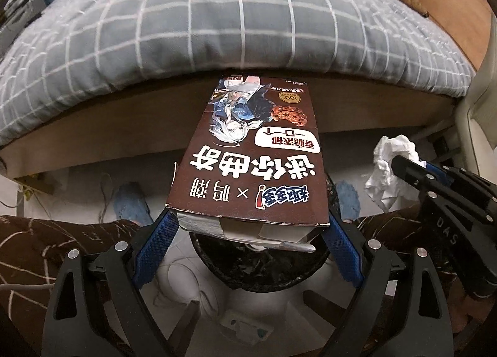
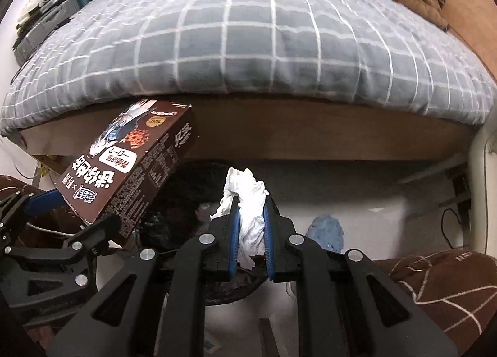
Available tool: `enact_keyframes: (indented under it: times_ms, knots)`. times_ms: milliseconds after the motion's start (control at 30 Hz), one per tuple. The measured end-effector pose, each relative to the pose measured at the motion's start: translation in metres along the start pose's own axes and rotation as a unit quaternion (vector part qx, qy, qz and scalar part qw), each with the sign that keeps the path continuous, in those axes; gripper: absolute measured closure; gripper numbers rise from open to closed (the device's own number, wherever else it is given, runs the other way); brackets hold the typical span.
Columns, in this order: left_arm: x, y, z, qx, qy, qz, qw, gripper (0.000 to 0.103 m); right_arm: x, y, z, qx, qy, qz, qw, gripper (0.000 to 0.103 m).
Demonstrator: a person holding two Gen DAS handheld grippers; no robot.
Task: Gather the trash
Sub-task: 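Lower both held items past the bed edge over the black bin, then open the left tool to drop the brown snack box into the bin, then open the right tool to drop the white tissue into the bin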
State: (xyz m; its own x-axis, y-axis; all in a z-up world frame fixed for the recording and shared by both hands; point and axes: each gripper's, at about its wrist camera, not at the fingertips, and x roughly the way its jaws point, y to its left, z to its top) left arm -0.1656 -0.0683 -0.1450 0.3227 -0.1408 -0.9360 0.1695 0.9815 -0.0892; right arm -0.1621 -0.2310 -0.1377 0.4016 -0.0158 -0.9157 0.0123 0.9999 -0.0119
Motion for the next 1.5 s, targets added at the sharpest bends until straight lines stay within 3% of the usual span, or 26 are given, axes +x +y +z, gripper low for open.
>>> enact_keyframes:
  times_ms: [267,633,1300,1500]
  knots:
    - [0.029,-0.014,0.003,0.014,0.035,-0.001,0.9993,0.015,0.019,-0.010,0.000,0.010,0.018,0.011,1.000,0.090]
    - [0.022,-0.011,0.007,0.025,0.007,0.004,0.9997,0.006,0.022,0.006,-0.001,-0.005,0.010,0.013,1.000,0.090]
    - [0.007,0.073,0.015,-0.047,-0.018,-0.005,0.9987,0.006,0.032,0.077,0.015,-0.052,0.028,0.029,0.998,0.090]
    - [0.003,0.088,0.014,-0.053,-0.021,0.012,0.9983,0.006,0.043,0.090,0.016,-0.055,0.035,0.016,0.998,0.087]
